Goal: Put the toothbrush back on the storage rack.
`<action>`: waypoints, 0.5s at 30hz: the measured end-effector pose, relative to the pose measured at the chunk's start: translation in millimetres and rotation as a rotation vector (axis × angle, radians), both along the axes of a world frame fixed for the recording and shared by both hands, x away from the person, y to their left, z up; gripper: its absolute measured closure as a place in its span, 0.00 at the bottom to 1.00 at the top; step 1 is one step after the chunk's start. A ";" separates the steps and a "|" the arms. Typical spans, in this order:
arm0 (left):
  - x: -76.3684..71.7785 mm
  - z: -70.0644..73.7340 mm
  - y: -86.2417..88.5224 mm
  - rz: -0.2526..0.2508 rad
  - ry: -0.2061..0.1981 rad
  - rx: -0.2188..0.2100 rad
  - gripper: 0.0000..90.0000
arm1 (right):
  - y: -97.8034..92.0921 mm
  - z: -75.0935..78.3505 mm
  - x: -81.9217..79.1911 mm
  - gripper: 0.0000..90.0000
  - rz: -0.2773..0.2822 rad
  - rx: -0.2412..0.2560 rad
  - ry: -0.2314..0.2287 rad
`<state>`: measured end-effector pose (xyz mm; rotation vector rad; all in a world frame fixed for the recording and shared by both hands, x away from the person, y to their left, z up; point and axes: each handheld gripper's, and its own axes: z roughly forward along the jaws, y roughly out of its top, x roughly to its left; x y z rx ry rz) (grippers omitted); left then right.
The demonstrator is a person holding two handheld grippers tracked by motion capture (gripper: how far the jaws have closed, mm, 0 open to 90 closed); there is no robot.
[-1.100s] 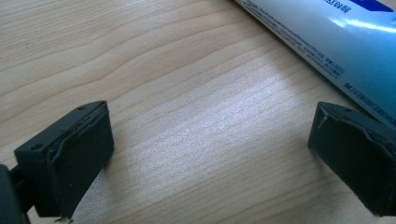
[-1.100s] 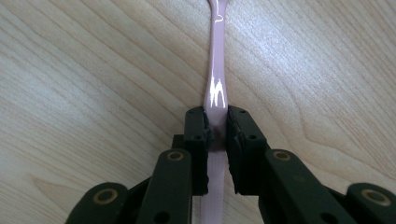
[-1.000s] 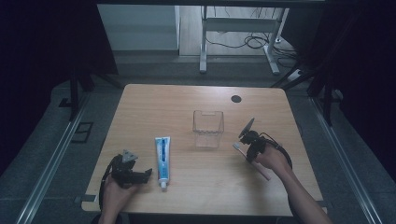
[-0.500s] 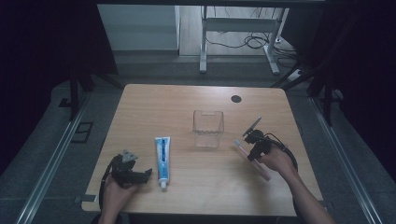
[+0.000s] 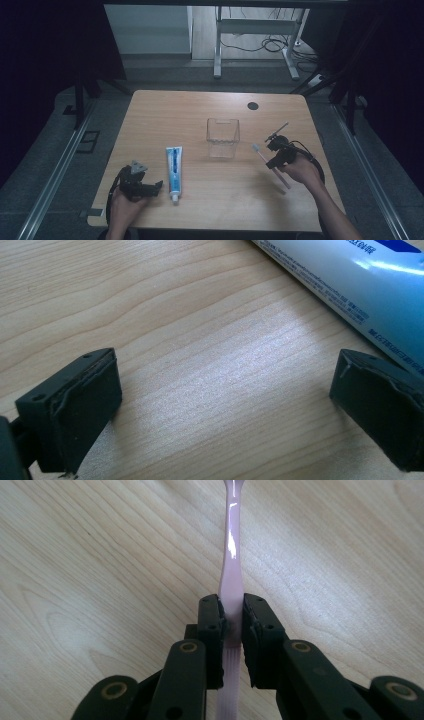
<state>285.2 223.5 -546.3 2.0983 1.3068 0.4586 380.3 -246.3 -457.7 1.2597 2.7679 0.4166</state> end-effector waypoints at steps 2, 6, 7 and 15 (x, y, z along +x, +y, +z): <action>0.0 0.0 0.0 0.000 0.000 0.000 0.00 | -1.2 3.5 -1.1 0.87 -0.003 0.016 -0.012; 0.0 0.0 0.0 0.000 0.000 -0.001 0.00 | -3.9 10.0 -2.9 0.87 -0.004 0.040 -0.035; 0.0 0.0 0.0 0.000 0.000 0.000 0.00 | -4.6 11.6 -3.3 0.87 -0.002 0.045 -0.043; 0.0 0.0 -0.1 0.000 0.000 0.000 0.00 | -8.1 21.7 -5.5 0.87 -0.002 0.090 -0.088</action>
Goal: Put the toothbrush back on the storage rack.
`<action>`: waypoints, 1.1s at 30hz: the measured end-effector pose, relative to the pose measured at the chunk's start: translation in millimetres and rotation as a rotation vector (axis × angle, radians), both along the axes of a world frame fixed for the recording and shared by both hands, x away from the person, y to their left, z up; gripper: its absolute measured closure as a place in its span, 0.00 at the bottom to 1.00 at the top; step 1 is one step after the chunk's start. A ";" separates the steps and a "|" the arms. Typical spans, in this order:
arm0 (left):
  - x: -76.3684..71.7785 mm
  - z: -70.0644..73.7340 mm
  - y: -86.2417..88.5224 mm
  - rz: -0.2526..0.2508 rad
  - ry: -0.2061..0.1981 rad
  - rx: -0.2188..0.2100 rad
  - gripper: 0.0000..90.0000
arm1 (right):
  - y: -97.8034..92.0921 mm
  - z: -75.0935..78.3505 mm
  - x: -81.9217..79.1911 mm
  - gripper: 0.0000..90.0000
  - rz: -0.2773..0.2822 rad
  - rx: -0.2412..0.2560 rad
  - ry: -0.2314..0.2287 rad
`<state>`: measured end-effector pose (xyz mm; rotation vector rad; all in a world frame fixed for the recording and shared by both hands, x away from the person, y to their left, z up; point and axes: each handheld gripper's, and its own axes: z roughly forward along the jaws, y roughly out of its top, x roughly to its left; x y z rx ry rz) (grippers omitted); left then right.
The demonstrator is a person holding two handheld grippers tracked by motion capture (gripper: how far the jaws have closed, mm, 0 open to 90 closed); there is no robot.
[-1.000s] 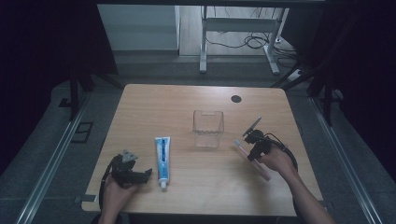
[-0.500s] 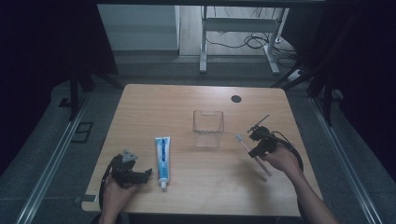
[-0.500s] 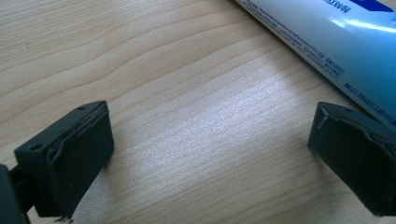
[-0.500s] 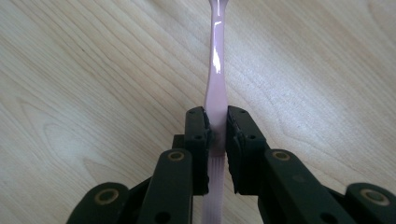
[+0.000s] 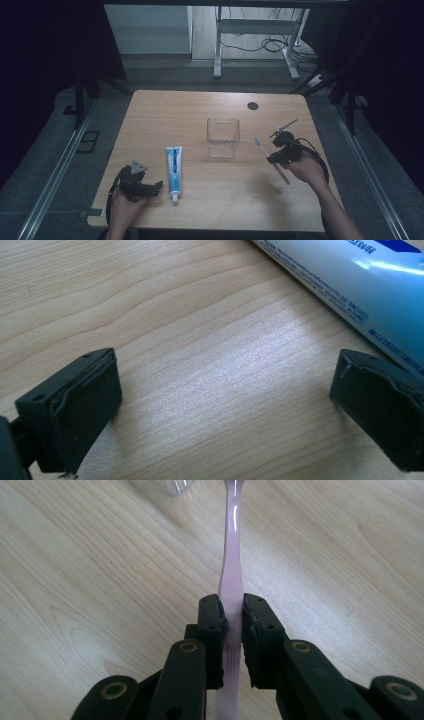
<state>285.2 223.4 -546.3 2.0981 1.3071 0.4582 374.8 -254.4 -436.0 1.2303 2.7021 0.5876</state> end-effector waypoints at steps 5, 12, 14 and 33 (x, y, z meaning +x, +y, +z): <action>0.0 0.0 0.0 0.000 0.000 0.000 0.00 | -0.4 7.2 -1.4 0.87 0.001 0.026 -0.029; 0.0 0.0 0.0 0.000 0.000 0.000 0.00 | 0.7 17.9 -3.1 0.87 0.004 0.063 -0.076; 0.0 0.0 0.0 0.000 -0.001 0.000 0.00 | 1.2 20.7 -3.4 0.87 0.005 0.077 -0.089; 0.3 0.1 0.4 -0.005 -0.003 0.004 0.00 | 13.4 42.1 -0.9 0.87 0.015 0.163 -0.186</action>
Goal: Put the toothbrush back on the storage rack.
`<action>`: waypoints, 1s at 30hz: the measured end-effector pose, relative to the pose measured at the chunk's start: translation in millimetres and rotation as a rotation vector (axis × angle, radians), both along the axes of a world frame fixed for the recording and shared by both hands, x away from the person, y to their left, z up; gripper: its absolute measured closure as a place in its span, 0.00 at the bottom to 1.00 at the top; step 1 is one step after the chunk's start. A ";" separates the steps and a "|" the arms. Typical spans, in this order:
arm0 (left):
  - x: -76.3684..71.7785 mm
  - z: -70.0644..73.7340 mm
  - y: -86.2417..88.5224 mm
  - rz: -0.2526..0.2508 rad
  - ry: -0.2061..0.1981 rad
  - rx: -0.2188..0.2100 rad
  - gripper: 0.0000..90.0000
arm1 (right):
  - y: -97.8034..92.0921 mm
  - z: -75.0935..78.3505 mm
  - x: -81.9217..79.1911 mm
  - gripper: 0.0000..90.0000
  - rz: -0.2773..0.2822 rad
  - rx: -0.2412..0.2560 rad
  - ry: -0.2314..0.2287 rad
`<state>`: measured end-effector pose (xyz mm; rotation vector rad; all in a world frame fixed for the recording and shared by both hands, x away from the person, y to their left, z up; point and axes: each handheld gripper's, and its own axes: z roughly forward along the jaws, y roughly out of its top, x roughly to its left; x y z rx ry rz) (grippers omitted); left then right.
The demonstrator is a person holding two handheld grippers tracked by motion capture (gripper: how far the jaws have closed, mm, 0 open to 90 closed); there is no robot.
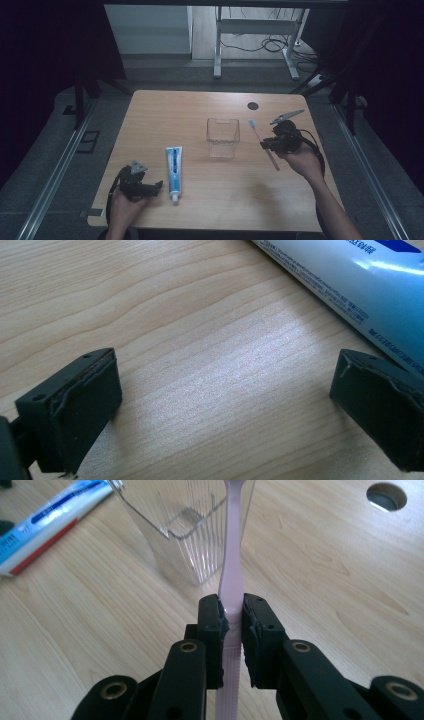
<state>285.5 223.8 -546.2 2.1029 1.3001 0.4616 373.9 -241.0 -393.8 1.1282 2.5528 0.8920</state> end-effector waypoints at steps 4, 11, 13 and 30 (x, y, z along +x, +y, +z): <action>0.0 0.0 0.0 0.000 0.000 0.000 0.00 | 3.2 3.4 1.0 0.87 0.001 0.017 -0.016; 0.1 0.0 0.1 -0.001 0.000 -0.001 0.00 | 9.0 8.0 3.9 0.87 0.001 0.050 -0.043; 0.1 0.0 0.1 -0.001 0.000 0.000 0.00 | 10.4 9.3 4.9 0.87 0.001 0.060 -0.047; 0.0 0.0 0.0 0.000 0.000 0.000 0.00 | 25.9 18.1 18.6 0.87 -0.002 0.133 -0.094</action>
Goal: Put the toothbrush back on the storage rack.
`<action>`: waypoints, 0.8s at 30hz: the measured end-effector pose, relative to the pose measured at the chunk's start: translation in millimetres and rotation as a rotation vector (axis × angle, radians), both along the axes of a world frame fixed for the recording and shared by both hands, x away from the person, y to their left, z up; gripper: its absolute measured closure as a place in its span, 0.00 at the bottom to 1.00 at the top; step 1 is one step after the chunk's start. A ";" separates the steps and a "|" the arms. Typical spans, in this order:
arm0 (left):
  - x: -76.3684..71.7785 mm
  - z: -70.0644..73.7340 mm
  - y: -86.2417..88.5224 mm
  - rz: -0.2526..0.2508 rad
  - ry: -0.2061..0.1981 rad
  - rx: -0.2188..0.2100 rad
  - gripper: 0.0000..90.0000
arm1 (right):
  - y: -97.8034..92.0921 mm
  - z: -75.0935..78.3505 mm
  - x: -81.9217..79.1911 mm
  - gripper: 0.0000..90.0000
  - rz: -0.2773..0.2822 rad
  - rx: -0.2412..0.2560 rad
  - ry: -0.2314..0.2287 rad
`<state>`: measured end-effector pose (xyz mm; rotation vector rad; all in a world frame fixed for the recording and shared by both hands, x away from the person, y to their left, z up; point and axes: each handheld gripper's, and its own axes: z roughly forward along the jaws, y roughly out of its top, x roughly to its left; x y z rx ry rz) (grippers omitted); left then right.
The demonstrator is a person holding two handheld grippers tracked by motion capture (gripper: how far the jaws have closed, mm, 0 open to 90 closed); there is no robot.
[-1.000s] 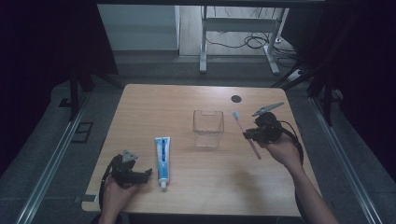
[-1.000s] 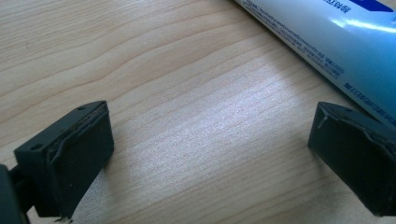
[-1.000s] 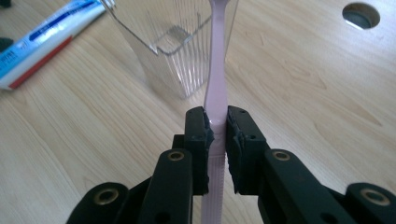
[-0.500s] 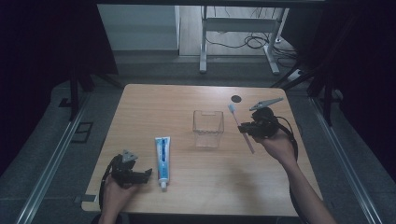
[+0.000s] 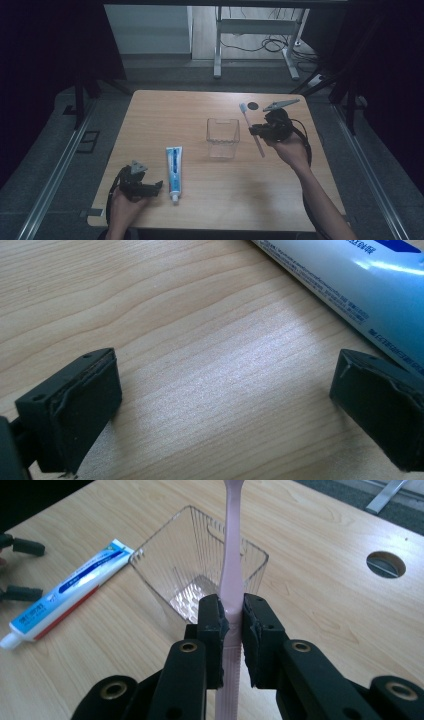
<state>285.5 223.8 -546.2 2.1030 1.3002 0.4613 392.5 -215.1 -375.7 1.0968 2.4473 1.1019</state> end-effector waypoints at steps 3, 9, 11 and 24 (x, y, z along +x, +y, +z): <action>0.0 0.0 0.0 0.000 0.000 0.000 0.00 | 3.3 1.6 2.6 0.87 0.000 0.007 -0.010; -0.2 0.0 -0.2 0.002 0.001 -0.002 0.00 | 10.3 4.5 7.3 0.87 -0.001 0.027 -0.026; -0.1 -0.1 -0.2 0.003 0.001 -0.002 0.00 | 12.8 5.6 8.9 0.87 0.000 0.031 -0.030; 0.0 -0.2 -0.3 0.003 -0.002 -0.004 0.00 | 28.0 12.0 19.7 0.87 0.000 0.057 -0.076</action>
